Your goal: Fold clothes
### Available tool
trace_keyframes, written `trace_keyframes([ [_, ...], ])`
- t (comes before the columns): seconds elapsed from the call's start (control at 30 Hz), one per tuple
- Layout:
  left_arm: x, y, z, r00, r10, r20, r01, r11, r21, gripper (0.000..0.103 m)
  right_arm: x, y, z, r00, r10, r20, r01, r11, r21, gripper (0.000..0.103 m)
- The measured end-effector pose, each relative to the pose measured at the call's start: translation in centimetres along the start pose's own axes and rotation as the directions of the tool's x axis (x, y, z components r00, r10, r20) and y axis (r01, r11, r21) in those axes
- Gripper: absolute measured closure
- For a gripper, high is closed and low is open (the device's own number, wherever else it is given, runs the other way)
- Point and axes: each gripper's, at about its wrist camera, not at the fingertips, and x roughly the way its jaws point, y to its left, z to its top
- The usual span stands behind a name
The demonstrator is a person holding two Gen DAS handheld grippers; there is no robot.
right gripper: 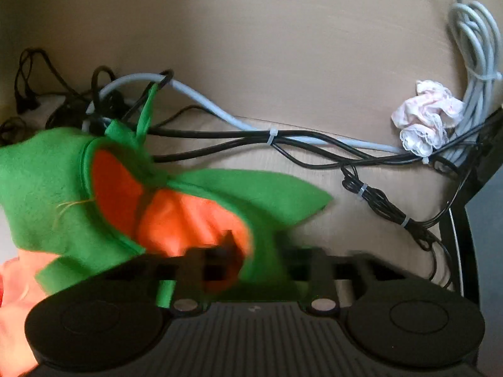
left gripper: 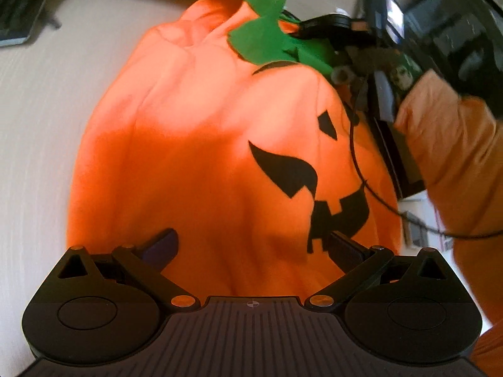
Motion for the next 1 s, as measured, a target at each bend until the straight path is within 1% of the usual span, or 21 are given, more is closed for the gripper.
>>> trace_keyframes([
  [0.03, 0.0, 0.1, 0.2, 1.0, -0.011, 0.001, 0.011, 1.0, -0.007, 0.0, -1.1, 0.0, 0.0, 0.999, 0.015, 0.042, -0.016, 1.0, 0.02, 0.084],
  [0.1, -0.2, -0.1, 1.0, 0.998, -0.066, 0.025, 0.066, 0.998, -0.003, 0.0, -5.6, 0.3, -0.1, 0.985, 0.077, 0.154, -0.085, 0.995, 0.049, 0.085],
  [0.17, -1.1, -0.5, 1.9, 0.987, -0.145, 0.071, 0.143, 0.989, 0.027, 0.0, -10.4, 1.3, -1.1, 0.965, 0.144, 0.221, -0.148, 0.989, 0.003, 0.085],
  [0.2, -1.6, -0.8, 2.4, 0.982, -0.169, 0.082, 0.165, 0.985, 0.052, 0.0, -12.1, 2.0, -2.2, 0.961, 0.161, 0.224, -0.156, 0.987, -0.041, 0.085],
  [0.23, -2.3, -1.3, 3.0, 0.979, -0.174, 0.103, 0.166, 0.982, 0.085, 0.0, -12.9, 2.7, -4.0, 0.966, 0.168, 0.194, -0.158, 0.985, -0.066, 0.085],
  [0.3, -3.8, -2.8, 4.4, 0.974, -0.135, 0.182, 0.106, 0.982, 0.159, 0.0, -14.6, 4.0, -7.5, 0.975, 0.179, 0.134, -0.164, 0.979, -0.117, 0.085],
  [0.33, -4.5, -3.5, 5.2, 0.967, -0.117, 0.227, 0.075, 0.98, 0.187, 0.0, -15.2, 4.7, -9.3, 0.978, 0.181, 0.102, -0.166, 0.976, -0.141, 0.085],
  [0.4, -5.6, -4.8, 6.7, 0.943, -0.091, 0.319, 0.016, 0.973, 0.23, 0.0, -14.7, 6.3, -12.8, 0.989, 0.148, 0.032, -0.139, 0.973, -0.186, 0.085],
  [0.47, -5.7, -6.0, 8.1, 0.924, -0.117, 0.364, 0.016, 0.963, 0.27, 0.0, -14.4, 7.4, -15.6, 0.995, 0.099, -0.001, -0.097, 0.969, -0.226, 0.085],
  [0.53, -4.9, -6.6, 9.4, 0.92, -0.171, 0.352, 0.064, 0.953, 0.296, 0.0, -15.3, 7.6, -16.8, 0.995, 0.105, 0.004, -0.101, 0.972, -0.212, 0.082],
  [0.57, -3.8, -6.7, 9.6, 0.929, -0.184, 0.32, 0.082, 0.948, 0.306, 0.0, -16.1, 7.1, -16.6, 0.993, 0.116, 0.01, -0.112, 0.973, -0.2, 0.079],
  [0.6, -2.2, -6.6, 9.7, 0.944, -0.186, 0.274, 0.095, 0.944, 0.315, 0.0, -17.0, 6.6, -16.4, 0.992, 0.127, 0.019, -0.121, 0.975, -0.188, 0.067],
  [0.63, -0.7, -6.5, 9.8, 0.956, -0.188, 0.227, 0.108, 0.94, 0.322, 0.0, -18.0, 5.9, -15.7, 0.99, 0.134, 0.037, -0.125, 0.976, -0.181, 0.052],
  [0.7, 2.4, -6.4, 10.0, 0.973, -0.189, 0.132, 0.135, 0.932, 0.336, 0.0, -19.3, 4.8, -15.0, 0.989, 0.133, 0.061, -0.119, 0.975, -0.189, 0.035],
  [0.77, 4.8, -5.5, 9.1, 0.989, -0.136, 0.054, 0.114, 0.946, 0.303, 0.0, -19.8, 3.6, -14.0, 0.991, 0.106, 0.083, -0.089, 0.979, -0.185, 0.034],
  [0.8, 5.2, -5.0, 8.5, 0.993, -0.117, 0.031, 0.104, 0.952, 0.287, 0.0, -20.0, 3.0, -13.5, 0.991, 0.093, 0.092, -0.076, 0.983, -0.17, 0.034],
  [0.87, 4.9, -4.4, 7.7, 0.995, -0.091, 0.028, 0.08, 0.956, 0.281, 0.0, -19.5, 1.6, -12.4, 0.989, 0.1, 0.105, -0.092, 0.993, -0.078, 0.034],
  [0.93, 3.6, -4.4, 7.4, 0.996, -0.066, 0.055, 0.047, 0.954, 0.295, 0.0, -18.6, 0.5, -11.7, 0.982, 0.164, 0.094, -0.17, 0.983, 0.062, 0.034],
  [1.0, 2.3, -4.5, 7.2, 0.995, -0.04, 0.086, 0.012, 0.951, 0.31, 0.0, -18.0, -0.5, -11.4, 0.97, 0.229, 0.081, -0.24, 0.957, 0.164, 0.034],
])
